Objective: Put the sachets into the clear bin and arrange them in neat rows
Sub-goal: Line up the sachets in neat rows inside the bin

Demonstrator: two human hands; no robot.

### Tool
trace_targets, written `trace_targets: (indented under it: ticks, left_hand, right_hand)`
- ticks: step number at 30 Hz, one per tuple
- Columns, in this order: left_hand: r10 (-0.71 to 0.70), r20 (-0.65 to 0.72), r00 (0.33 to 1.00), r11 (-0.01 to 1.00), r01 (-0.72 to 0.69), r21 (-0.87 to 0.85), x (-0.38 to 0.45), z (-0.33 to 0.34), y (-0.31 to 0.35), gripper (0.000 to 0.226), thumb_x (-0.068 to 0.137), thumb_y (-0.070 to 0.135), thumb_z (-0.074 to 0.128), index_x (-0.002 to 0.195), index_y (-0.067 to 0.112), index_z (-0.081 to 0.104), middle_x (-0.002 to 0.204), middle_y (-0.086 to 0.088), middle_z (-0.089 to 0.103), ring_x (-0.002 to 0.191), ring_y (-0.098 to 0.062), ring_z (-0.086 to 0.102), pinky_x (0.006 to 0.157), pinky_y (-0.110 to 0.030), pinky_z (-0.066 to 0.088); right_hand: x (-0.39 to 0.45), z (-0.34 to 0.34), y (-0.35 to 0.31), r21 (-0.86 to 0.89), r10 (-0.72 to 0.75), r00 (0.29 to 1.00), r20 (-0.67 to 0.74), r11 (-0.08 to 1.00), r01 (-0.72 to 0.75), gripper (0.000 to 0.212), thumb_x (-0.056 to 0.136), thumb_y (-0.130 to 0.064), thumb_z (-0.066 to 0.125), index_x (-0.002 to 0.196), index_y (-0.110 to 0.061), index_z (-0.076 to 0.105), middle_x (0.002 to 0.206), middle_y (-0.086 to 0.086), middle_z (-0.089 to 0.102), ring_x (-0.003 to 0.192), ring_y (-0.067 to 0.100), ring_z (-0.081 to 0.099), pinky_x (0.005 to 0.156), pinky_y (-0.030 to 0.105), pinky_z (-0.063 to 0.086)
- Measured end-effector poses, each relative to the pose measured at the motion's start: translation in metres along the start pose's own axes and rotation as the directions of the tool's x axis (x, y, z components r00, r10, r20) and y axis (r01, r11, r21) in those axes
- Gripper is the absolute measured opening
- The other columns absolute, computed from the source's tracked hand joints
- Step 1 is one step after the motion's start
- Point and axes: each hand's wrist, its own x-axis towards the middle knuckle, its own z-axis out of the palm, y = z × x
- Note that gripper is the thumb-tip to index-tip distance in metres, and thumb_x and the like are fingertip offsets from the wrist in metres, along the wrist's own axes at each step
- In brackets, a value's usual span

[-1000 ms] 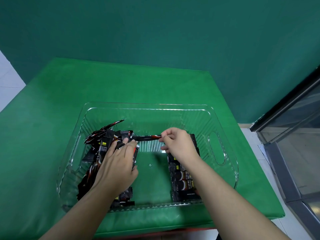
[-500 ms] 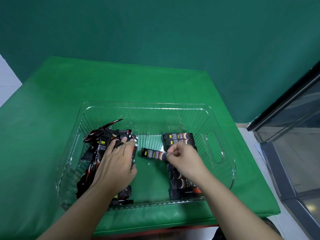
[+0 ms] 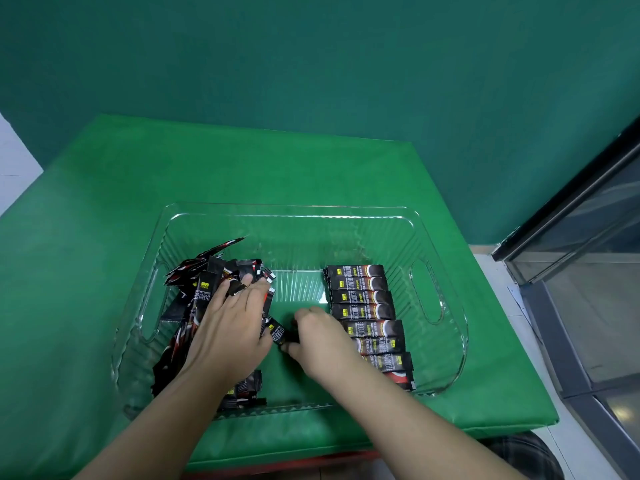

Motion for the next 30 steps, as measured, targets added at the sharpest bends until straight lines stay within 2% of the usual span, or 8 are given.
trace_targets:
  ticks: [4,6,9,13,16,19,25,30]
  left_hand:
    - [0.003,0.002,1.0,1.0,-0.003,-0.012,0.001,-0.001,0.0,0.066,0.069,0.02,0.073,0.129,0.006,0.049,0.115,-0.004,0.067,0.124,-0.021,0.054,0.114,-0.041,0.019]
    - [0.005,0.003,1.0,1.0,-0.005,-0.008,0.0,-0.001,-0.001,0.066,0.069,0.021,0.073,0.13,0.006,0.05,0.113,-0.004,0.067,0.123,-0.021,0.055,0.114,-0.041,0.018]
    - [0.002,0.004,1.0,1.0,-0.002,-0.007,-0.001,-0.003,0.0,0.066,0.073,0.022,0.071,0.132,0.005,0.048,0.112,-0.003,0.067,0.124,-0.02,0.054,0.114,-0.038,0.013]
    - [-0.013,-0.006,1.0,0.998,0.013,-0.059,0.0,-0.007,0.004,0.065,0.084,0.025,0.06,0.142,0.008,0.035,0.121,-0.001,0.062,0.132,-0.014,0.044,0.114,-0.032,-0.004]
    - [-0.024,-0.003,1.0,0.998,0.023,-0.06,0.001,-0.006,0.004,0.065,0.083,0.024,0.061,0.142,0.008,0.036,0.126,-0.004,0.061,0.138,-0.017,0.037,0.115,-0.034,-0.002]
    - [-0.024,0.005,1.0,0.999,0.024,-0.042,0.0,-0.006,0.003,0.066,0.08,0.022,0.065,0.139,0.006,0.041,0.123,-0.005,0.063,0.135,-0.02,0.042,0.115,-0.035,0.002]
    - [-0.016,-0.001,1.0,0.999,0.016,-0.036,0.0,-0.007,0.003,0.064,0.079,0.021,0.066,0.137,0.006,0.043,0.117,-0.004,0.066,0.134,-0.021,0.044,0.114,-0.036,0.004]
    - [-0.016,-0.001,1.0,0.999,0.016,-0.031,0.0,-0.005,0.003,0.065,0.08,0.021,0.065,0.139,0.006,0.04,0.122,-0.005,0.064,0.137,-0.021,0.039,0.115,-0.036,0.003]
  right_hand:
    - [0.005,-0.001,-0.005,0.005,-0.008,1.0,0.018,1.0,0.008,0.01,0.088,-0.002,0.057,0.095,-0.005,0.05,0.108,0.019,0.059,0.099,0.035,0.058,0.07,0.031,0.038]
    - [0.006,-0.001,-0.005,0.013,-0.003,0.999,0.034,1.0,0.002,0.011,0.087,0.002,0.053,0.086,-0.007,0.048,0.102,0.02,0.061,0.091,0.034,0.058,0.069,0.031,0.04]
    - [0.003,-0.006,0.003,0.07,0.043,0.999,0.024,0.997,-0.045,0.01,0.09,-0.007,0.053,0.081,-0.006,0.055,0.091,0.016,0.062,0.075,0.027,0.052,0.07,0.028,0.046]
    - [-0.01,-0.043,0.027,0.061,0.064,0.998,0.003,0.996,-0.064,0.018,0.093,-0.02,0.057,0.088,-0.006,0.065,0.085,0.011,0.064,0.064,0.019,0.05,0.053,0.025,0.035]
    - [-0.019,-0.07,0.044,0.031,0.02,1.0,0.012,0.999,-0.02,0.007,0.091,-0.02,0.061,0.089,-0.015,0.065,0.081,-0.001,0.061,0.071,0.014,0.056,0.06,0.02,0.04]
    - [-0.02,-0.081,0.052,0.041,-0.023,0.999,0.042,0.999,0.021,0.014,0.089,-0.025,0.063,0.078,-0.022,0.056,0.071,-0.01,0.053,0.061,0.005,0.05,0.05,0.014,0.032]
    - [-0.02,-0.078,0.051,0.34,-0.025,0.993,0.118,0.94,-0.016,0.02,0.089,-0.02,0.063,0.071,-0.021,0.055,0.063,-0.007,0.062,0.056,0.005,0.055,0.056,0.019,0.041]
    - [-0.017,-0.081,0.055,0.233,0.0,0.997,-0.075,0.972,0.018,0.025,0.088,-0.018,0.064,0.069,-0.026,0.05,0.071,-0.01,0.057,0.068,0.01,0.055,0.061,0.022,0.044]
